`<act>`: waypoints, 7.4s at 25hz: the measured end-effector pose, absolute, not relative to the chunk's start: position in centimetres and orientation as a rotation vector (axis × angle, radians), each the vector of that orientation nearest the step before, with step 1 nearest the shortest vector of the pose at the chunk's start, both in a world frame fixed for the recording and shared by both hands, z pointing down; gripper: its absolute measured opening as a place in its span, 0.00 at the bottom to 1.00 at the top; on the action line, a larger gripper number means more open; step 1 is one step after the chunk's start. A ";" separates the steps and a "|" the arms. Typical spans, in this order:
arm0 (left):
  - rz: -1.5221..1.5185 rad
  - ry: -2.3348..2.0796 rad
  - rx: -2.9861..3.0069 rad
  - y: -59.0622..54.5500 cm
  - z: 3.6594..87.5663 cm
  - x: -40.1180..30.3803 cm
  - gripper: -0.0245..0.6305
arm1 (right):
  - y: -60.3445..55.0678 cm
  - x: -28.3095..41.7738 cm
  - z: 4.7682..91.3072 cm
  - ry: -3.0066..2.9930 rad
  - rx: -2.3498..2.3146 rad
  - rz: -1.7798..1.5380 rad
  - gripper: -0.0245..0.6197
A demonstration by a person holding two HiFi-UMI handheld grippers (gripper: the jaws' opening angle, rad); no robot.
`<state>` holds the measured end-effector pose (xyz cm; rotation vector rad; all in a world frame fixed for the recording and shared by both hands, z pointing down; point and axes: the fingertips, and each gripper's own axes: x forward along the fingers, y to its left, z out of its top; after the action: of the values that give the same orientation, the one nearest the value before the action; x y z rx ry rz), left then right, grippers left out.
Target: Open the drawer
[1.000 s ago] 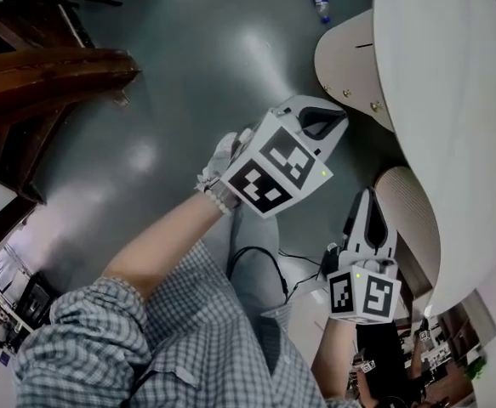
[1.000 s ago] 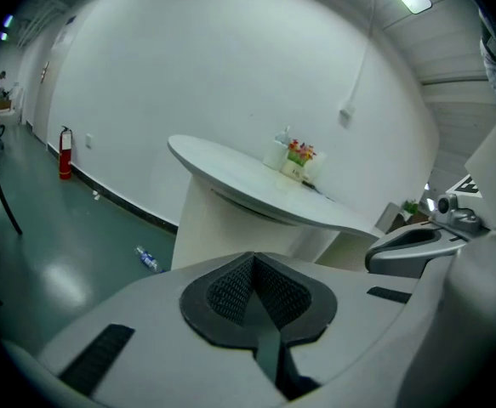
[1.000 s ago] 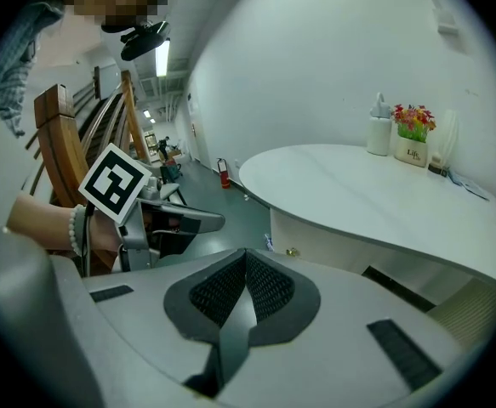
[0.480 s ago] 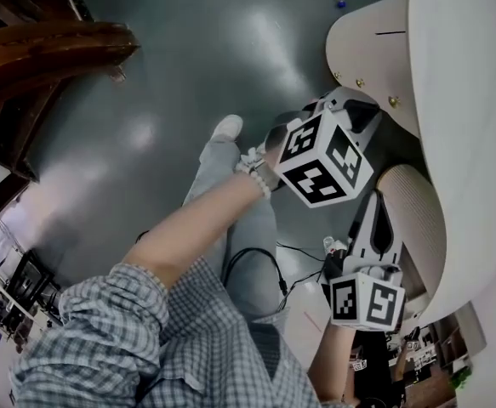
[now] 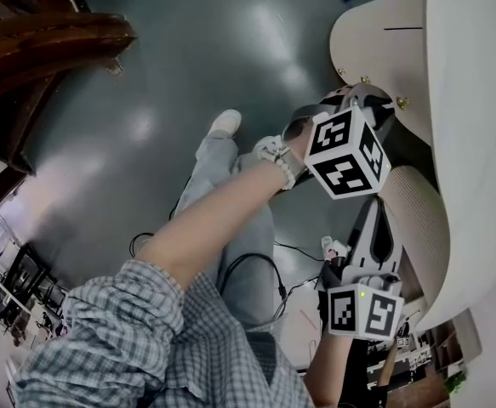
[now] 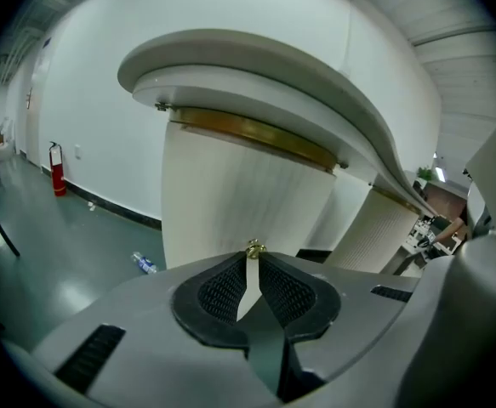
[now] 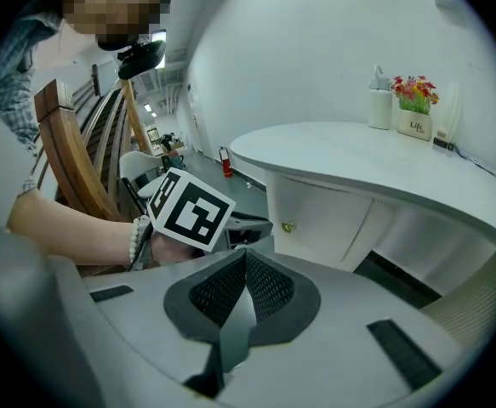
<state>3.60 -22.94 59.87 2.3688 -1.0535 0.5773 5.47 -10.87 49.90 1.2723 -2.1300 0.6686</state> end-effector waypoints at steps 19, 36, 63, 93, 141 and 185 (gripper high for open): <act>0.654 -1.026 2.394 -25.4 62.6 7.2 0.23 | -10.3 8.0 51.4 -2.094 1.305 0.711 0.05; 0.725 -0.985 2.353 -24.9 63.5 6.6 0.20 | -9.3 8.3 50.6 -2.106 1.373 0.741 0.05; 0.864 -0.941 2.282 -15.3 63.6 1.4 0.20 | -7.0 7.8 46.6 -2.132 1.509 0.709 0.05; 0.949 -0.875 2.225 -5.9 64.1 -3.4 0.20 | -5.9 4.5 44.4 -2.155 1.526 0.684 0.05; 0.865 -0.833 2.275 -7.5 40.2 -9.5 0.05 | -7.6 4.4 30.2 -2.260 1.624 0.518 0.05; 0.485 -0.974 2.554 -12.6 21.7 -5.6 0.04 | -11.9 5.8 18.2 -2.413 1.690 0.188 0.05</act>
<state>-5.65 -12.62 21.71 2.5542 -0.9738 0.4850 5.79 -11.87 18.23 1.6904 -2.4131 0.1883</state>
